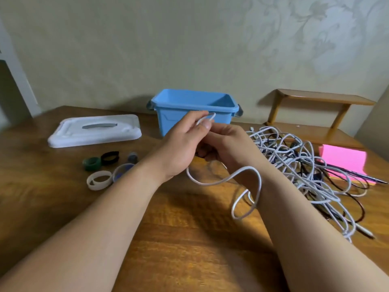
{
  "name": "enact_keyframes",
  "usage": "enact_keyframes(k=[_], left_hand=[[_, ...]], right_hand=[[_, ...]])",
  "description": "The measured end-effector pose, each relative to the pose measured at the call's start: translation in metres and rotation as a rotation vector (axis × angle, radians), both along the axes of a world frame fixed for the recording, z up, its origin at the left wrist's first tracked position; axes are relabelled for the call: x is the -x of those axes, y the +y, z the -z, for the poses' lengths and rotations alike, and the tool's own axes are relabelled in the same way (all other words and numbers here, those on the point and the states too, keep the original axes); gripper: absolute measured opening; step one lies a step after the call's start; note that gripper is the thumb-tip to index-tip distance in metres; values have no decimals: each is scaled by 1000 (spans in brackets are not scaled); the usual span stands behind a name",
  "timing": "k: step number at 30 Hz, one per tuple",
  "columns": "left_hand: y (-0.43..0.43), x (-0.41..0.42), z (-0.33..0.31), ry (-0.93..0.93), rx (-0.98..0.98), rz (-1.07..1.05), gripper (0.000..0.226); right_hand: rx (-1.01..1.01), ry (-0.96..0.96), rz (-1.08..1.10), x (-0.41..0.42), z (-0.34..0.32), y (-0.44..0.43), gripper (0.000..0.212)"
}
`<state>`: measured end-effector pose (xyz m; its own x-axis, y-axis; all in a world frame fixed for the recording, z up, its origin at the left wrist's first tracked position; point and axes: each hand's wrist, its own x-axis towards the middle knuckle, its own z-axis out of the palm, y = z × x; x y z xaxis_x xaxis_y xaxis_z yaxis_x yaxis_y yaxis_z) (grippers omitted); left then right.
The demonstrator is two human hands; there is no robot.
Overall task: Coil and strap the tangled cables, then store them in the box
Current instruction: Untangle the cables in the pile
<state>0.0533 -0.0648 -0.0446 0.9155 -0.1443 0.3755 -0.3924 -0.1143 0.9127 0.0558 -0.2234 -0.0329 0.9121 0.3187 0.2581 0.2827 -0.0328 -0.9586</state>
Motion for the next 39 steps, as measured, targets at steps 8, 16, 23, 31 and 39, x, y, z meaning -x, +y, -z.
enact_keyframes(k=[8,16,23,31,39], left_hand=[[13,4,-5,-27,134,-254,24],[34,2,-6,-22,306,-380,12],[16,22,-7,121,1,-38,42],[5,25,-3,152,37,26,21],[8,22,-6,162,322,-59,48]], right_hand=[[-56,288,-148,5,-12,-5,47],[263,199,-575,9,-14,-43,47],[-71,-63,-19,0,-12,-18,27],[-1,-129,208,5,-7,-5,31],[67,-204,131,15,6,10,17]])
